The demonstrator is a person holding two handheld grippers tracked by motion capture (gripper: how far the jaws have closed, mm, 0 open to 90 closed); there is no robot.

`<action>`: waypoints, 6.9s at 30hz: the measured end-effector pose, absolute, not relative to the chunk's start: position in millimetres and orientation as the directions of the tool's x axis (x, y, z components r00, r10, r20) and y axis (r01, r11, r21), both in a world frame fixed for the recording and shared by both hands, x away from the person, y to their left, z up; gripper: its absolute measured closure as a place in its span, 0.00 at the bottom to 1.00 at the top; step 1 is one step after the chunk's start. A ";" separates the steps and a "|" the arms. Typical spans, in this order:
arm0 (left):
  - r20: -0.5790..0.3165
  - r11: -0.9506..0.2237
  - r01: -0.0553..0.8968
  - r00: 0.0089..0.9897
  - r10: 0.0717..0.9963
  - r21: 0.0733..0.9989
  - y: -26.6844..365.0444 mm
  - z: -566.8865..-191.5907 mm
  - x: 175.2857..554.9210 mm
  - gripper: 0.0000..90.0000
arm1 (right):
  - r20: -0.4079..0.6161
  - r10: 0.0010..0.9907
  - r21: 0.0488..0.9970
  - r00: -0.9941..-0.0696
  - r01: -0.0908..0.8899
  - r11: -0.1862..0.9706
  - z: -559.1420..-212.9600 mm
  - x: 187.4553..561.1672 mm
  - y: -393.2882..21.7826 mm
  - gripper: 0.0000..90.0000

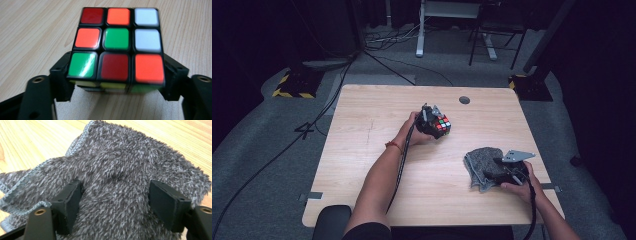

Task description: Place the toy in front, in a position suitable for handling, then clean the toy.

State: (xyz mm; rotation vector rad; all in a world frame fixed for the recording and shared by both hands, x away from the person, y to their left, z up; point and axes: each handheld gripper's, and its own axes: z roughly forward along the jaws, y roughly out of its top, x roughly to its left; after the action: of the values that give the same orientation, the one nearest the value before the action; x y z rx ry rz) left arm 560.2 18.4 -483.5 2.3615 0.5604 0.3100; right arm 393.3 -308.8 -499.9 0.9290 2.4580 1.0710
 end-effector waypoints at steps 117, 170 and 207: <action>0.108 -0.745 0.116 0.963 0.245 0.657 54.9 -465.2 377.9 0.38 | -0.061 0.206 0.789 -0.977 0.079 0.610 -419.7 373.0 -170.4 0.83; 0.151 -0.735 0.092 0.954 0.258 0.672 51.3 -453.5 394.7 0.38 | -0.097 0.383 0.784 -0.919 0.167 0.598 -427.6 396.2 -191.2 0.83; 0.191 -0.734 0.037 0.956 0.225 0.678 41.5 -451.5 379.9 0.37 | -0.017 0.271 0.871 -0.962 0.119 0.477 -426.6 382.1 -192.0 0.83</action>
State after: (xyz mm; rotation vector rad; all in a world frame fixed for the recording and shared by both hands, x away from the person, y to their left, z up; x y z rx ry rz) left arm 379.9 41.5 -451.5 2.3798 0.1834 0.3381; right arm 382.1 -192.0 -426.6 0.3418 2.5661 1.4945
